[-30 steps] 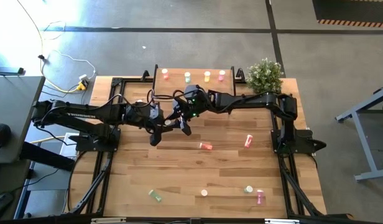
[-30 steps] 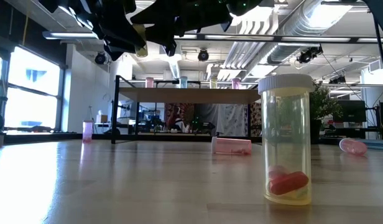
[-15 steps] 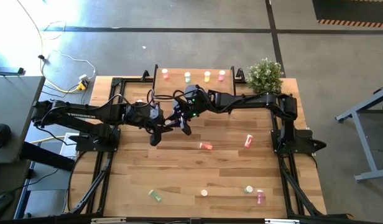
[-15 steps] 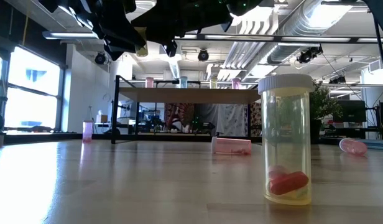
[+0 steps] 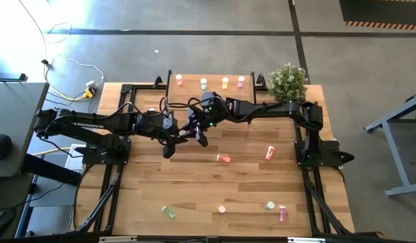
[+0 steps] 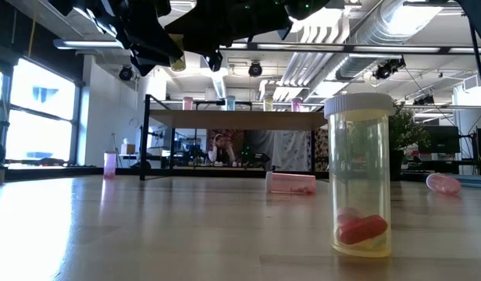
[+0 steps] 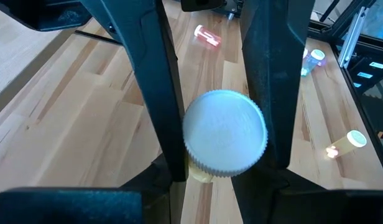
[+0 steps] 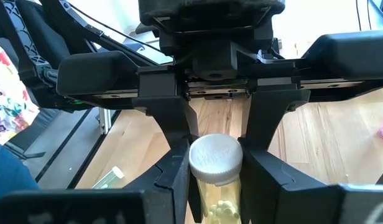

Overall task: Pick and place medicine bottles onto shelf by color
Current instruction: Put the left yellow pill bottle on the shelf aligned with the other yellow pill bottle

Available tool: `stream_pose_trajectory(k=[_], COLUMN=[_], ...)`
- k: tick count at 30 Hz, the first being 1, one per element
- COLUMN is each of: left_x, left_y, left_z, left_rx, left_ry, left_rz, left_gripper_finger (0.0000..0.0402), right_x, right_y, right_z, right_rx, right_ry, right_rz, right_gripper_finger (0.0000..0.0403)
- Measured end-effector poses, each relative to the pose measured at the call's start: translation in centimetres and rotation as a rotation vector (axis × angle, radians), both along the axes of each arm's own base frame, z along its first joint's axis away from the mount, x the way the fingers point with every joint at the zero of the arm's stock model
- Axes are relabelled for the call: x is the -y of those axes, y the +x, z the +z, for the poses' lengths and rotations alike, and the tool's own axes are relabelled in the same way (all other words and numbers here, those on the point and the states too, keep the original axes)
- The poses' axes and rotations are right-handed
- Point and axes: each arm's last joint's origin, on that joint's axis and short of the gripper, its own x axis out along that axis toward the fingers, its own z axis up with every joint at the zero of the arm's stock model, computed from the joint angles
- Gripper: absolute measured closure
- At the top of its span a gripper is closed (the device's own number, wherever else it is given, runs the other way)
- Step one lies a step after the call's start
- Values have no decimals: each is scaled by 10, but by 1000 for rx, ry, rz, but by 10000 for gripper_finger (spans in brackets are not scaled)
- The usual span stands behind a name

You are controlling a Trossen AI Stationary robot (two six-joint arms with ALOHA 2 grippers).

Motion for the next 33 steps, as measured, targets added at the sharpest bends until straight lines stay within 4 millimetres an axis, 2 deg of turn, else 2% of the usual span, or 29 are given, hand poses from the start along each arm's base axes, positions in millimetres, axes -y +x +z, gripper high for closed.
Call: stream_pose_trajectory(k=[4,13,19,22,26,33], left_x=[0,-2,-6,-8,-13,-21], left_y=[0,-2,-9,-14,-20,-25], left_z=[0,1,3,6,11,14], left_rx=[0,-3,-18,-7,13,27], left_ry=[2,3,-4,-1,16,39], left_rz=[-1,11,29,45,68,101], left_gripper_finger=[277,183,164,165,164,163], right_x=[0,9,23,35,52,74], right_y=[0,-2,-11,-19,-38,-91], right_z=[0,-1,12,24,51,108], right_rx=[-1,-24,-7,11,70,177], right_ry=[-1,17,11,7,-11,-150], right_rz=[-3,-42,-87,-117,-170,-318], right_gripper_finger=[301,301,301,301,301,297])
